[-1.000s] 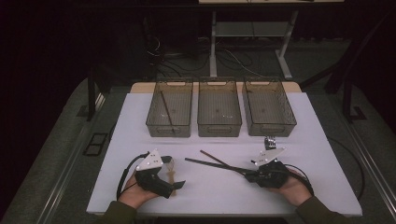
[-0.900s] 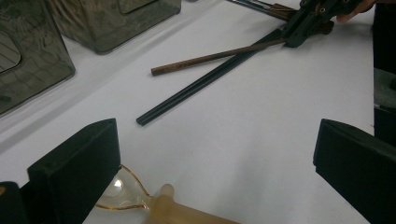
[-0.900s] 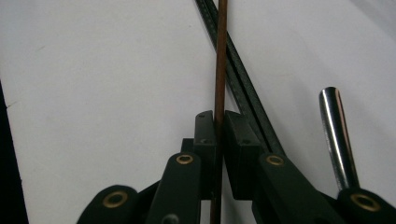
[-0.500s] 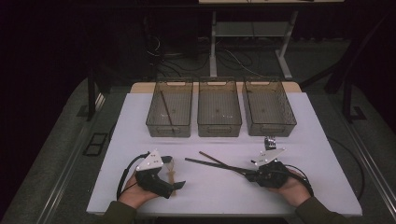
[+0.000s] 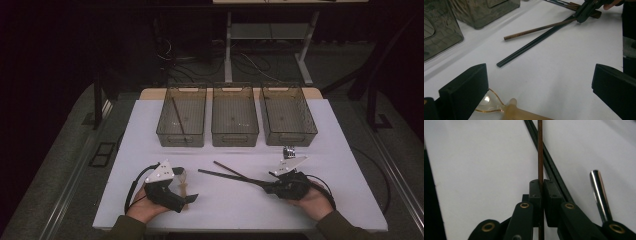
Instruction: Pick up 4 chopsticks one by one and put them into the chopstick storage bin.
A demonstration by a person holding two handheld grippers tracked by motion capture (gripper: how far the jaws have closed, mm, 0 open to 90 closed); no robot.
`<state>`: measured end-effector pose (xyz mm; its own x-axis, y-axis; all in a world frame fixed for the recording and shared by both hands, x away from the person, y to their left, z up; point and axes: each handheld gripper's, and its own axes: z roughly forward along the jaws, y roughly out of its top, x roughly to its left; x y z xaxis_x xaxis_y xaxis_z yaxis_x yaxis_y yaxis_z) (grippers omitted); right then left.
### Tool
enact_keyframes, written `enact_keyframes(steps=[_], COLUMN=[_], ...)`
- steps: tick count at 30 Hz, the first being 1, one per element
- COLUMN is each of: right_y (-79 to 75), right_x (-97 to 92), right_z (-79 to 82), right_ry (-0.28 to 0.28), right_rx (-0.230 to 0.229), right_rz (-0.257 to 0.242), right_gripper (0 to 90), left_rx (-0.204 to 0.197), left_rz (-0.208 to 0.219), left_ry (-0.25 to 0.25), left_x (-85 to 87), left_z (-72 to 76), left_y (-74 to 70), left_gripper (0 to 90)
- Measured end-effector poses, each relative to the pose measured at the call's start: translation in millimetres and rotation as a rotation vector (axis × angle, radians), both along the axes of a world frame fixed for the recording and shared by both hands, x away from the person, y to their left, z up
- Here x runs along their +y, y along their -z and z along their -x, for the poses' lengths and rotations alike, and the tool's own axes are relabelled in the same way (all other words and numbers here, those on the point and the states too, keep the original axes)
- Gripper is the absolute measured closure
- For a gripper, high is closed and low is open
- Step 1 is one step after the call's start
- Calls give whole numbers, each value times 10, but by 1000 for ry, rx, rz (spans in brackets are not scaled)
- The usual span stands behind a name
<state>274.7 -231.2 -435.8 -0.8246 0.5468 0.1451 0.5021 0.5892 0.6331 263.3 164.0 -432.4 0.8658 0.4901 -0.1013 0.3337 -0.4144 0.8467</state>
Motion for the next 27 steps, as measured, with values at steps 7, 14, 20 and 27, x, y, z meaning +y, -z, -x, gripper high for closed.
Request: enact_keyframes(steps=[7, 14, 20, 27], right_y=[-80, -138, -207, -264], right_x=[-27, -32, -15, 10], right_z=[-2, -15, -34, -69], right_ry=[13, 19, 30, 41], right_rx=[-12, -23, -28, -34], right_rz=[-52, -86, -118, -146], right_gripper=[853, 853, 853, 853], left_rx=[1, 1, 1, 3], left_rz=[0, -1, 1, 4], left_ry=[-6, -3, -5, -4], left_x=[5, 0, -1, -6], left_z=[-4, -6, -3, -2], left_y=[7, 11, 8, 8], left_gripper=[0, 0, 0, 0])
